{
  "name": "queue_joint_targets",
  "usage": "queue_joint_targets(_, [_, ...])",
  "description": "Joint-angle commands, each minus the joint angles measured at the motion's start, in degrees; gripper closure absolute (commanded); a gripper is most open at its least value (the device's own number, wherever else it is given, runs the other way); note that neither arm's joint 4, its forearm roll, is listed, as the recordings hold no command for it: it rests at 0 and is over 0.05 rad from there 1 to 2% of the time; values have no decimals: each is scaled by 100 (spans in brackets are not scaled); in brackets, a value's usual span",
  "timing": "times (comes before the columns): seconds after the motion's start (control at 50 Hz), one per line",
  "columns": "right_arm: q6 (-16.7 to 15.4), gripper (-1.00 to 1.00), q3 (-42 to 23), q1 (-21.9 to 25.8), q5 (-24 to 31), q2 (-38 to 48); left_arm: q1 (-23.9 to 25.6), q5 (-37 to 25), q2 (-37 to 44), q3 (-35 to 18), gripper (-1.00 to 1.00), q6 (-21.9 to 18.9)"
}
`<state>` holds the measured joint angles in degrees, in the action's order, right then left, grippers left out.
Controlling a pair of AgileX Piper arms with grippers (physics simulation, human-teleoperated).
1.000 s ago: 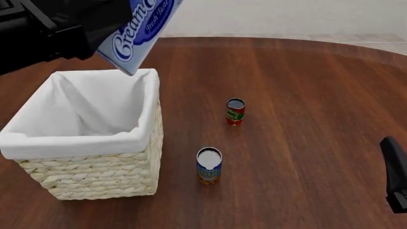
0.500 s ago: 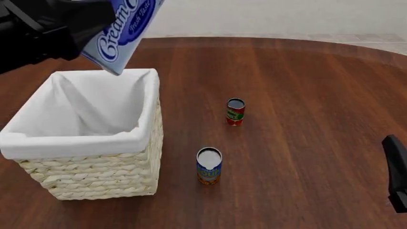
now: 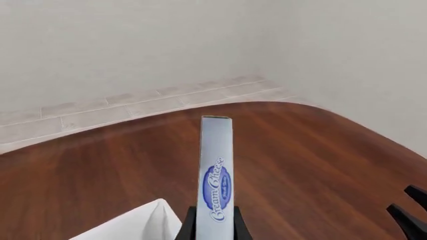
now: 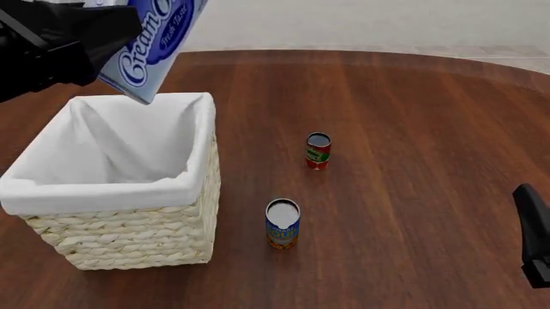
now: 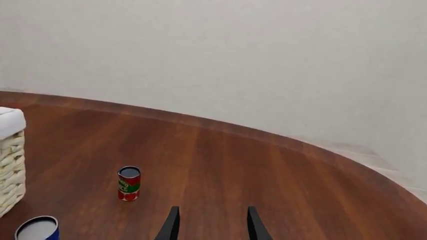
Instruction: Pick up the cream cheese box, and put it in the basket.
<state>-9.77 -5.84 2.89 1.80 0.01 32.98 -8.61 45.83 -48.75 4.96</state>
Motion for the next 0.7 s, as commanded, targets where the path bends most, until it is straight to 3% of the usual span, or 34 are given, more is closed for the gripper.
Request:
queue_joint_targets(0.02, [18,-100,43,12,-37,-1,-162,43,-94,75,100,-73])
queue_joint_targets(0.5, [13,-100,22,44,-23,0,-599,218,-265,461,100,32])
queue_joint_targets(0.7, [11,-100,35,45,-33,-1,-911,403,-255,641,100,-230])
